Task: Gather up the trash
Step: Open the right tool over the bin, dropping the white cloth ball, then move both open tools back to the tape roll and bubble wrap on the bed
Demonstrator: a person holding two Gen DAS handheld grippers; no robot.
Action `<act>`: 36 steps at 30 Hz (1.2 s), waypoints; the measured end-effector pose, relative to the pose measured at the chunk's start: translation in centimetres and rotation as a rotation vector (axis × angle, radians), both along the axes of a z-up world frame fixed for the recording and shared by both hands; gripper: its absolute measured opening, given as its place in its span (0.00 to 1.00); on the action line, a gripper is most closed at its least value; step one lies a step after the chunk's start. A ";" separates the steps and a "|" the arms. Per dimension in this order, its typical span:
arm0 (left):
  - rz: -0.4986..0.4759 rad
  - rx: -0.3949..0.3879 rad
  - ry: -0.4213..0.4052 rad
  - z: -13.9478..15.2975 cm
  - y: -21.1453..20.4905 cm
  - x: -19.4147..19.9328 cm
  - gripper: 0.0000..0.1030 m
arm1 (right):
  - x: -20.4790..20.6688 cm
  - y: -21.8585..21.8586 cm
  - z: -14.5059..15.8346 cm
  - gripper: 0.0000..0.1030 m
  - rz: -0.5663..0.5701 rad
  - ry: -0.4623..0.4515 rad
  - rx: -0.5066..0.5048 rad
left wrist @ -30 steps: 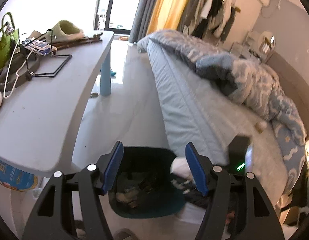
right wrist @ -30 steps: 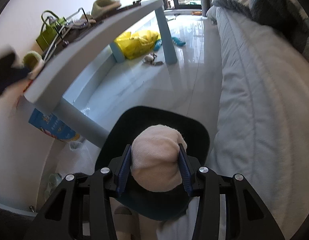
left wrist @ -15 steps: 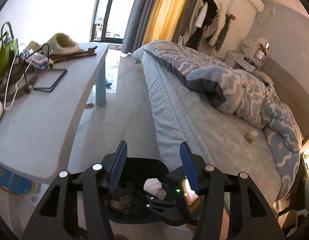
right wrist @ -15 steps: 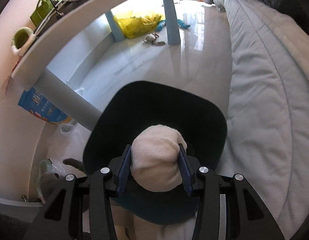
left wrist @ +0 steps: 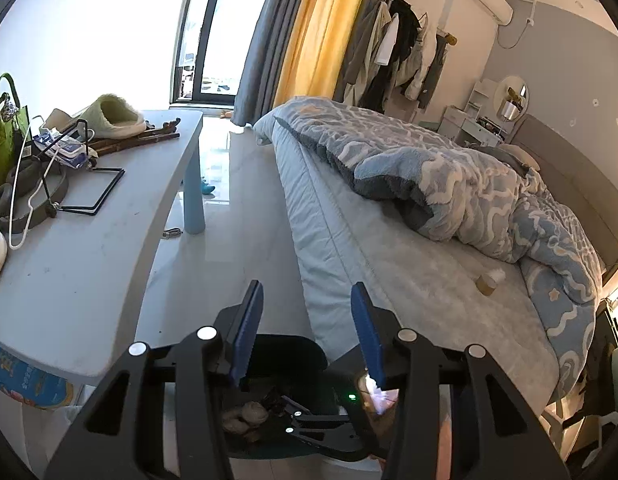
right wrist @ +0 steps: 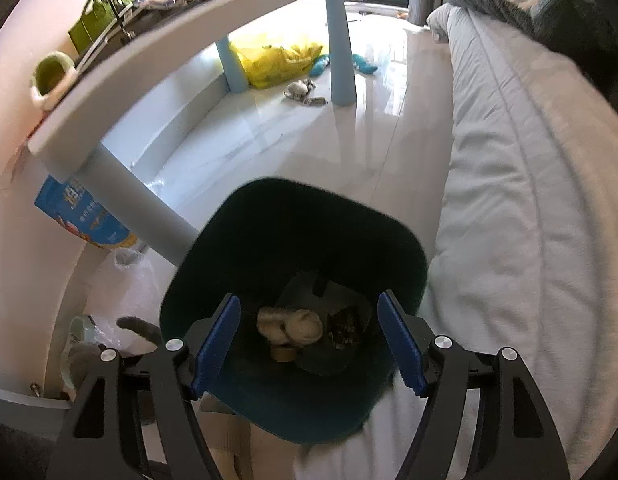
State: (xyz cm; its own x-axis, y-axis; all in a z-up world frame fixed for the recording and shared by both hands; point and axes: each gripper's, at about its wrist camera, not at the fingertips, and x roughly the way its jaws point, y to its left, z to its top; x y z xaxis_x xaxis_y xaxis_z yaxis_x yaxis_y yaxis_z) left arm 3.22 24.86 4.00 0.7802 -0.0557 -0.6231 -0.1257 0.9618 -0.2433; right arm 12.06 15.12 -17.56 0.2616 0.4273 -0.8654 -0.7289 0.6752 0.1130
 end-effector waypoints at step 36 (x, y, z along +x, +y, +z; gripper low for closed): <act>-0.116 0.088 -0.054 0.5 -12.8 6.0 0.60 | 7.0 -20.5 12.4 0.81 -0.302 -0.207 0.239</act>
